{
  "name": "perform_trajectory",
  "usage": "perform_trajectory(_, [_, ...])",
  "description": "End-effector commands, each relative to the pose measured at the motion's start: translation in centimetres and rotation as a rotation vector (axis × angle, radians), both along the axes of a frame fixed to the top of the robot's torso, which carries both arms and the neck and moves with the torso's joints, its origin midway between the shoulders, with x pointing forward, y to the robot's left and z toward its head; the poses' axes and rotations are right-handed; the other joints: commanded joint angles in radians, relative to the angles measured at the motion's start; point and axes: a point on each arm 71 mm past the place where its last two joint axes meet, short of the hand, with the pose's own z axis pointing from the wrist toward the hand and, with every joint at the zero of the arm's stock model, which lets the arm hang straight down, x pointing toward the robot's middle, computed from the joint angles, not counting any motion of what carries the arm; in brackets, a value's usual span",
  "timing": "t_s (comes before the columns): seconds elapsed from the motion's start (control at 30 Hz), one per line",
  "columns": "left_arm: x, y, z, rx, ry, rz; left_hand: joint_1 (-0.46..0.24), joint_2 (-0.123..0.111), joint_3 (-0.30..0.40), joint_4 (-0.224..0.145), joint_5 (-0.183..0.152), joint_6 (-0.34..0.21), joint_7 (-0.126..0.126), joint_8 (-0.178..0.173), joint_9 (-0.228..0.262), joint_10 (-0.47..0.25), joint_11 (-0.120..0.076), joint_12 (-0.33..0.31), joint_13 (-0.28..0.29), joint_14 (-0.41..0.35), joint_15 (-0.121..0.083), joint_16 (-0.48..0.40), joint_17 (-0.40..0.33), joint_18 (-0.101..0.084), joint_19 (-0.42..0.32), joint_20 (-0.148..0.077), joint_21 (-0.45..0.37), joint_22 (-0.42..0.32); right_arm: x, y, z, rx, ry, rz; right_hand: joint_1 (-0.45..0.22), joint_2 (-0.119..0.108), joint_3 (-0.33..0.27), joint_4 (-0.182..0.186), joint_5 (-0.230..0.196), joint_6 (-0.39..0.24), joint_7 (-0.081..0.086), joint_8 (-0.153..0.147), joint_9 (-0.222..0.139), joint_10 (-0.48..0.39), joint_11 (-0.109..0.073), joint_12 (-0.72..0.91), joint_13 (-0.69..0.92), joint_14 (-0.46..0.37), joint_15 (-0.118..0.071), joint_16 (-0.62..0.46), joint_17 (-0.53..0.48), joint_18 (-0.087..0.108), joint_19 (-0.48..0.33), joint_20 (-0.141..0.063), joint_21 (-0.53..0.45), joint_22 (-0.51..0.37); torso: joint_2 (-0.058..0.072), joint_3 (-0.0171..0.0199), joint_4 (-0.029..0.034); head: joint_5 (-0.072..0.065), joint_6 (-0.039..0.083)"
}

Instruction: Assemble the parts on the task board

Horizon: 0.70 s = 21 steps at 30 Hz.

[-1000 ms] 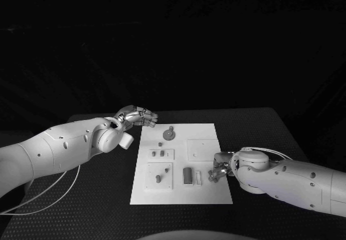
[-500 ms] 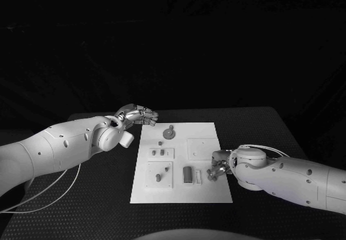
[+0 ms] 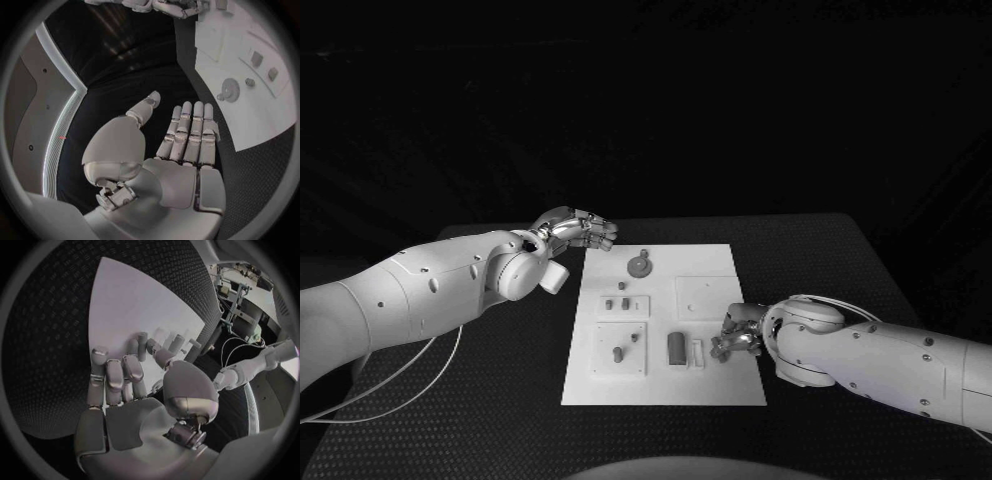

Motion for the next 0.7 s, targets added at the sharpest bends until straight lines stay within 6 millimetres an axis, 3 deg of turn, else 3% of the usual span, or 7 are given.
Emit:
perform_trajectory(0.03, [0.0,-0.2,0.2,-0.009,-0.005,-0.013,-0.011,0.001,-0.001,0.004,-0.003,-0.003,0.006,0.003,-0.001,-0.002,0.002,-0.005,-0.002,0.001,0.007,-0.007,0.002,0.015,-0.004,0.004,0.004,0.0,-0.7,0.0,-0.5,0.11,0.04,-0.092,0.046,0.042,0.038,-0.032,0.002,0.0,0.012,0.009,-0.204,0.007,-0.002,0.005,0.001,0.016,-0.007,0.004,0.003,0.014,0.006,0.0,0.006,0.02,0.0,0.0,-0.0007,0.0,0.001])
perform_trajectory(0.47, [0.0,-0.2,0.2,-0.009,-0.005,-0.014,-0.011,0.001,0.0,0.004,-0.003,-0.003,0.006,0.003,-0.001,-0.002,0.002,-0.005,-0.002,0.001,0.007,-0.007,0.003,0.015,-0.004,0.005,0.004,0.0,-1.1,0.4,0.8,0.211,0.038,-0.172,0.043,0.036,0.042,-0.033,0.002,0.007,0.008,0.014,-0.203,0.013,-0.006,0.007,0.001,0.024,-0.011,0.004,0.006,0.014,0.011,-0.003,0.009,0.018,0.0,0.0,-0.0002,-0.001,0.0])
perform_trajectory(0.7, [0.1,-0.2,0.3,-0.009,-0.01,-0.012,-0.011,0.0,-0.001,0.004,-0.003,-0.003,0.006,0.004,-0.002,-0.003,0.002,-0.005,-0.002,0.001,0.007,-0.008,0.003,0.015,-0.004,0.005,0.004,0.0,-1.4,0.9,0.4,0.193,0.119,-0.14,0.042,0.034,0.042,-0.033,0.002,0.007,0.007,0.013,-0.203,0.011,-0.007,0.004,-0.002,0.02,-0.012,0.004,-0.001,0.014,0.011,-0.003,0.009,0.018,0.001,-0.0003,-0.0003,-0.002,0.0])
